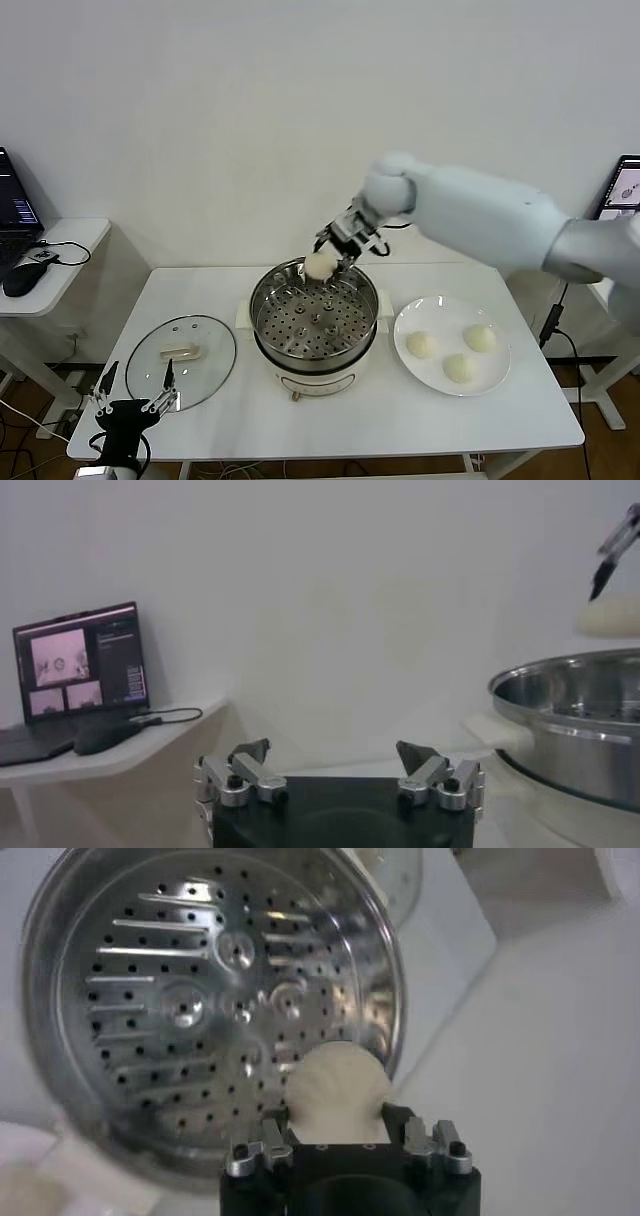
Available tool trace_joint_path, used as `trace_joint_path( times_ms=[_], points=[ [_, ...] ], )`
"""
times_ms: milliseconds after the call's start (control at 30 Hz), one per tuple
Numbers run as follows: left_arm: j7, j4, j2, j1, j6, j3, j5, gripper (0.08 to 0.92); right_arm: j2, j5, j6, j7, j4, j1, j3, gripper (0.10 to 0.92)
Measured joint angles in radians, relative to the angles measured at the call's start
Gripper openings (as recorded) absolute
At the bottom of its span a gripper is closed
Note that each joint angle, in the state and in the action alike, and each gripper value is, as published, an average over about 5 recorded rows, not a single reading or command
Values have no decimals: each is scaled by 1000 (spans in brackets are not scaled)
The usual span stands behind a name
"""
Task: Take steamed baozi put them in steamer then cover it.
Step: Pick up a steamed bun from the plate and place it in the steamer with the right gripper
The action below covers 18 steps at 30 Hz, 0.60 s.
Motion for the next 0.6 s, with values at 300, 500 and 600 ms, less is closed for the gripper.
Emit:
trace_joint_path(
  times_ms=[300,500,600],
  points=[
    [0,4,-2,-4,-1,0,-1,823,59,-163,127,56,-89,-52,-6,605],
    [0,0,-5,-6,-1,4,0,823,77,-237,182,83,-132,-80,-4,611],
    [0,-2,-6,-7,0,5,1,823,86,-266,204,95,-148,-93,1,625]
  ],
)
